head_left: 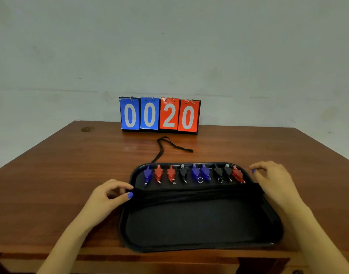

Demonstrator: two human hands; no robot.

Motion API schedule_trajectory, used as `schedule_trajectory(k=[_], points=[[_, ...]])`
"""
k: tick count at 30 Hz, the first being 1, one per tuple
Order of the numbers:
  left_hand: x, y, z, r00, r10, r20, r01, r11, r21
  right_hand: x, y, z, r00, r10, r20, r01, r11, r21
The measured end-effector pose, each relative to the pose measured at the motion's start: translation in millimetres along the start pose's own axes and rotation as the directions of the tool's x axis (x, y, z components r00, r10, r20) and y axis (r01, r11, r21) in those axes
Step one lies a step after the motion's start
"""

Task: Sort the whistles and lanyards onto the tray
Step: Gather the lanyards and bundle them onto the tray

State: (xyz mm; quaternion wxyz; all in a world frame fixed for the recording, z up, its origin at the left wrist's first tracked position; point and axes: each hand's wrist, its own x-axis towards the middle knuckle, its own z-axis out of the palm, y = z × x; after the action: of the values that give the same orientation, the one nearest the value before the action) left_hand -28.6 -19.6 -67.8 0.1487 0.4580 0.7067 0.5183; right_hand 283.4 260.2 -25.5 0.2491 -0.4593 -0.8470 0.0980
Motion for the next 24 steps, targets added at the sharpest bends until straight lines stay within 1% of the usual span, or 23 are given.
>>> schedule_trajectory(k=[2,5,9,12,14,16,19,23,24], points=[[0,-2,-1,1.0,-0.008,0.002,0.008,1.0,0.012,8,-21,3,0.999,-0.037,0.012,0.036,0.998,0.055],[2,-7,-3,1.0,-0.009,-0.005,0.009,1.0,0.025,18,-59,15,0.983,-0.152,0.102,0.14,0.984,0.113],[2,-8,-3,0.999,0.001,-0.042,0.001,1.0,0.029,28,-117,33,0.897,-0.322,0.302,0.307,0.947,0.099],[4,-7,-3,0.99,-0.038,-0.136,0.029,0.997,-0.065,44,-156,49,0.842,-0.407,0.355,0.377,0.914,0.152],[7,-7,-4,0.973,-0.075,-0.218,0.054,0.993,-0.102,55,-180,64,0.819,-0.421,0.391,0.36,0.906,0.221],[9,-7,-5,0.954,-0.11,-0.278,0.082,0.99,-0.111,62,-197,85,0.797,-0.432,0.423,0.356,0.901,0.248],[12,-8,-5,0.935,-0.127,-0.332,0.098,0.99,-0.104,73,-213,112,0.754,-0.445,0.483,0.407,0.894,0.188],[13,-11,-7,0.921,-0.158,-0.357,0.118,0.984,-0.132,97,-216,131,0.753,-0.384,0.535,0.423,0.905,0.054],[13,-11,-7,0.918,-0.168,-0.36,0.123,0.982,-0.145,102,-215,134,0.75,-0.374,0.545,0.413,0.909,0.054]])
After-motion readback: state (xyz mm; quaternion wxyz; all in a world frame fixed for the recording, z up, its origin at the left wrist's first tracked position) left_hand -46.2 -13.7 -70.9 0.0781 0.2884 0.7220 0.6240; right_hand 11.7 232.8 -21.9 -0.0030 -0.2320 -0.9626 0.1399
